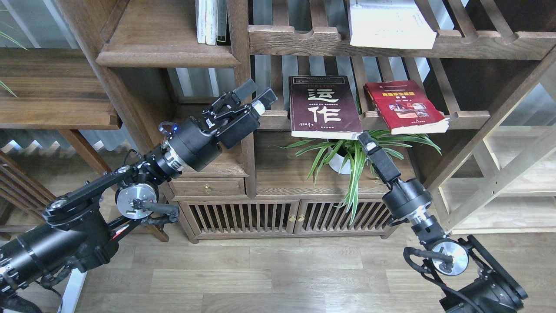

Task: Organize books on shelf
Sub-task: 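Move both grippers toward the dark red book on the middle shelf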

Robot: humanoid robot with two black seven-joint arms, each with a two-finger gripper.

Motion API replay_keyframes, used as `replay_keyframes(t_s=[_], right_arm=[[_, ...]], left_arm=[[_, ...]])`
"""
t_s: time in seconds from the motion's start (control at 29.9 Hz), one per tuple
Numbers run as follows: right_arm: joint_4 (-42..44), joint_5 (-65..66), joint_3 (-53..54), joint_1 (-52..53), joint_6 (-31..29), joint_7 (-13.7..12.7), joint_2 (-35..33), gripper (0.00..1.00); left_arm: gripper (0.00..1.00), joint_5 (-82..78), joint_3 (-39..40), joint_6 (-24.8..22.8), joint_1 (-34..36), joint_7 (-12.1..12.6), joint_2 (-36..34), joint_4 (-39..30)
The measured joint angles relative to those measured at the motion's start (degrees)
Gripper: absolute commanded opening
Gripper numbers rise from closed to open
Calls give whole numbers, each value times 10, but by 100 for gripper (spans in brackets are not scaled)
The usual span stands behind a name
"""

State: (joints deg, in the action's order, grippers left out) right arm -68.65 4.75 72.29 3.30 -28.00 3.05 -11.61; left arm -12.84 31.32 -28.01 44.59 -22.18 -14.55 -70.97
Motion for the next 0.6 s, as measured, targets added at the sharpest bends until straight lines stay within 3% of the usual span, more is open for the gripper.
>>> replay_keyframes(t_s=[0.6], right_arm=[[75,-27,-5,5,0,5,53,100]], left_arm=[[99,1,22,0,-13,-10,-3,-4]])
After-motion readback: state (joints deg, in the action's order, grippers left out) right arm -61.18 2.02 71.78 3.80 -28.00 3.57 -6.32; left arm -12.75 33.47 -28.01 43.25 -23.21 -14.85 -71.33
